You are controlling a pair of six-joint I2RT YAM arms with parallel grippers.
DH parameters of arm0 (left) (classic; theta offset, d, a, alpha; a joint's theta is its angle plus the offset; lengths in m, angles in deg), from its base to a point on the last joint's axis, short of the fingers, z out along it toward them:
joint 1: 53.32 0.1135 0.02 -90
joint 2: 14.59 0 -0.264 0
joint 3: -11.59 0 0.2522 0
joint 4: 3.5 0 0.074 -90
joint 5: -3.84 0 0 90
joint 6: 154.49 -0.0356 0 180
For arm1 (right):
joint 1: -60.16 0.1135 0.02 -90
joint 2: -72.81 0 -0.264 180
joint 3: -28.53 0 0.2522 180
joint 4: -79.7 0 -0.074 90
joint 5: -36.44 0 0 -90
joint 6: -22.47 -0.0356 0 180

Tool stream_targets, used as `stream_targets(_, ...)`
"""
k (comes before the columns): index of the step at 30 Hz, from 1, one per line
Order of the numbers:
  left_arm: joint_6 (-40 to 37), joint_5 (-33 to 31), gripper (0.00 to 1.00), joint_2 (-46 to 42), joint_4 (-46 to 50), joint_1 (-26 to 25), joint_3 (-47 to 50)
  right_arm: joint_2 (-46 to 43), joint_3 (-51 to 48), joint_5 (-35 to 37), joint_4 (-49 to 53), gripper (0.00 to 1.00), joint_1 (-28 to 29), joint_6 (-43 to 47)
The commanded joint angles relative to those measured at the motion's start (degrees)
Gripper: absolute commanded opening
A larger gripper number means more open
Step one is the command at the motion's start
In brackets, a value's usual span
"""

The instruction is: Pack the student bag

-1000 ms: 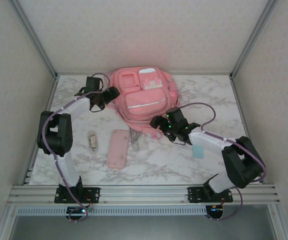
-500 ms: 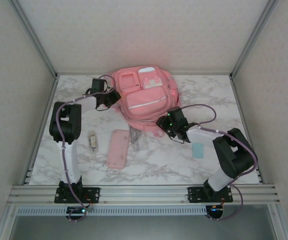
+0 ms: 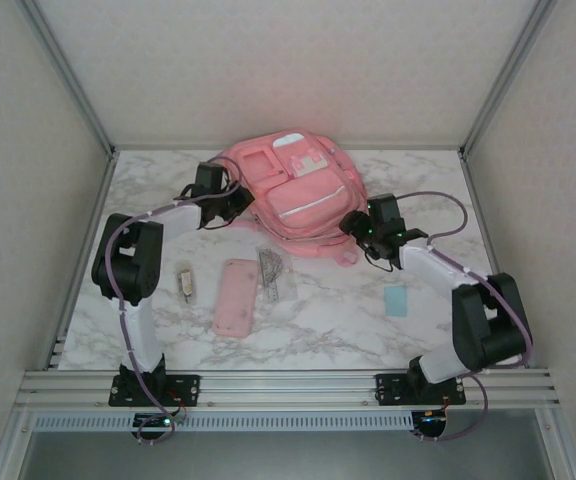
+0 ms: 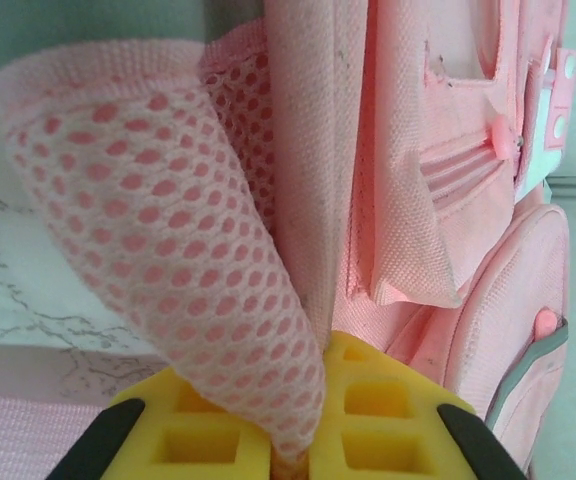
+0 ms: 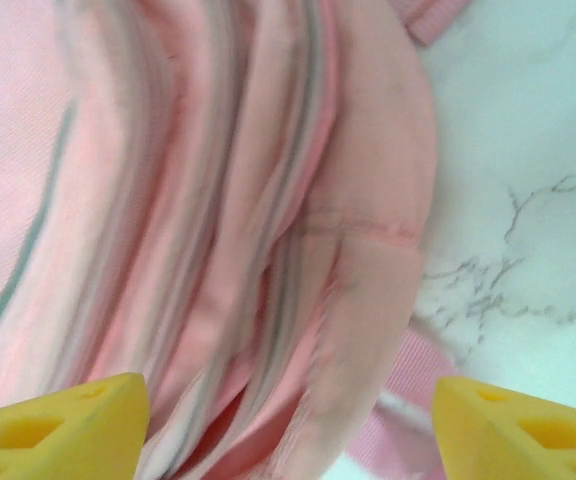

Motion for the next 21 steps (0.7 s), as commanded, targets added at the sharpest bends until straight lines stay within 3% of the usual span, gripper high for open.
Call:
stream_targets(1, 5.6, 1.7, 0.00, -3.2, -4.8, -2.6, 1.0, -5.1, 4.0, -2.6, 14.8, 0.78, 2.8, 5.4)
stream_targets(5, 8.3, -0.1, 0.00, -3.9, -7.6, -3.2, 2.2, -7.2, 7.8, -3.1, 21.8, 0.79, 10.5, 5.8)
stream_targets(9, 10.4, -0.7, 0.00, -4.9, -9.6, -3.7, 3.6, -4.5, 9.8, -4.7, 16.1, 0.78, 17.9, 2.3)
stream_targets(13, 12.8, -0.5, 0.00, -6.7, -11.6, -5.0, 5.6, 3.8, 14.5, -4.4, 8.3, 0.63, 23.8, 1.7)
stream_targets(15, 13.1, -1.0, 0.00, -7.8, -11.5, -5.9, 6.2, 8.5, 17.6, -4.5, 5.8, 0.57, 25.2, 1.6)
stream_targets(21, 12.9, -2.3, 0.00, -10.5, -9.5, -7.8, 6.8, 18.8, 23.8, -3.8, 3.1, 0.56, 26.5, 0.7)
